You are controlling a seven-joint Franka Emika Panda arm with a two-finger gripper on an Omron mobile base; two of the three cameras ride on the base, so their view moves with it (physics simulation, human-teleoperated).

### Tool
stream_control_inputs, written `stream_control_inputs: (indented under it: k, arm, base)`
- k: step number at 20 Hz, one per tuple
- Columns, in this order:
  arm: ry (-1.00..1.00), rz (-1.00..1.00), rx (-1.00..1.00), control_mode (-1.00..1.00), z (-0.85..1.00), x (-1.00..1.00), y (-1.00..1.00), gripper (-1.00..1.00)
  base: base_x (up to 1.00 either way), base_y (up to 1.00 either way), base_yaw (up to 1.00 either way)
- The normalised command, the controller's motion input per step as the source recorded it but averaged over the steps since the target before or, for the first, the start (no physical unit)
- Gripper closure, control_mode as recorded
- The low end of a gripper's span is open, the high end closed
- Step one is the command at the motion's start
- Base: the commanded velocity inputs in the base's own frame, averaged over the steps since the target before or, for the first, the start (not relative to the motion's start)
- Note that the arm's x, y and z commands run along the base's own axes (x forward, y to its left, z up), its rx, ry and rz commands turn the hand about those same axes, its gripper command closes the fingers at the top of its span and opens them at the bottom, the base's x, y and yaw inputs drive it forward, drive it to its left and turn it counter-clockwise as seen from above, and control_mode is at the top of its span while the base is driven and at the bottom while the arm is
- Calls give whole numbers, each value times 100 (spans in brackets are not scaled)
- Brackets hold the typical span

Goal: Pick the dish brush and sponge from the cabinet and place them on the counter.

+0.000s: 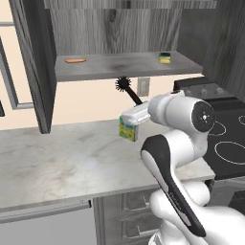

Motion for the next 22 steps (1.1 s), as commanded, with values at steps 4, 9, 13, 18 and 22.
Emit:
stream_control_inputs:
  k: [4,9,13,18,22]
  arm:
    - [1,0,8,-100,-2,-8,0,100]
    - [10,0,18,-100,-10,7,0,100]
    - [18,0,18,-100,-10,2,0,100]
    - [17,0,9,-100,-27,5,0,100]
    - [14,0,3,-100,-31,16,5,100]
  base:
    - [0,0,0]
    - [0,0,0]
    - [0,0,0]
    - [0,0,0]
    - [0,0,0]
